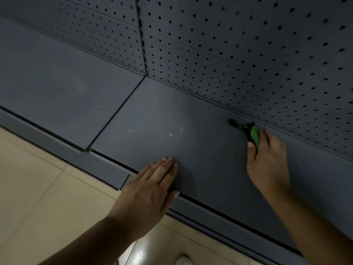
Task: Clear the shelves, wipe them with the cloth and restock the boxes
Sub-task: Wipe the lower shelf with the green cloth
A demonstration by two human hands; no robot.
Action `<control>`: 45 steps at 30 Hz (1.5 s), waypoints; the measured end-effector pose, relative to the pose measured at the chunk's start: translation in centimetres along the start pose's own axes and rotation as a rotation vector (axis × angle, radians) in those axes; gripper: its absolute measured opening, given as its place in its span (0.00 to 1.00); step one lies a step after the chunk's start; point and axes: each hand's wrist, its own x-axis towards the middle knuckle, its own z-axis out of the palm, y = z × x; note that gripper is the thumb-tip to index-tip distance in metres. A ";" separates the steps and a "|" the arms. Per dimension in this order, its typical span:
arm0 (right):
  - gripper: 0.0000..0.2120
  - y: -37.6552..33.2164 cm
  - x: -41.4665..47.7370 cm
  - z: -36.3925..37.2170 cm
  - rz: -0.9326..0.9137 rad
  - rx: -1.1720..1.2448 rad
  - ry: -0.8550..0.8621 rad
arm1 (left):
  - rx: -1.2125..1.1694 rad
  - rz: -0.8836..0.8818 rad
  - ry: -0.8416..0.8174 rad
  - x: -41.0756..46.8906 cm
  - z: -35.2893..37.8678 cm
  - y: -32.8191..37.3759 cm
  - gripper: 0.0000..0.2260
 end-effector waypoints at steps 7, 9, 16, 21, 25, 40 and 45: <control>0.37 -3.7 3.8 1.6 0.005 -0.088 -0.011 | -0.032 0.068 -0.032 -0.1 0.2 -1.5 0.27; 0.38 -5.2 4.6 1.8 -0.001 -0.087 -0.031 | -0.025 0.086 -0.040 -0.2 0.2 -2.4 0.27; 0.42 -11.6 5.8 3.0 -0.109 -0.103 -0.064 | -0.076 0.068 -0.047 -1.7 0.1 -5.6 0.26; 0.41 -17.9 5.2 3.6 -0.277 -0.063 -0.125 | -0.104 0.054 -0.022 -2.4 -0.1 -6.8 0.26; 0.40 -21.5 2.8 4.0 -0.418 0.001 -0.182 | -0.116 0.011 -0.008 -3.3 -0.4 -8.7 0.25; 0.27 -19.4 -10.0 2.1 -0.708 -0.014 -0.250 | -0.174 -0.137 -0.045 -3.8 -1.3 -13.7 0.24; 0.21 -14.5 -10.4 1.4 -0.663 0.105 -0.079 | -0.181 -0.150 -0.061 -3.6 -1.6 -13.9 0.23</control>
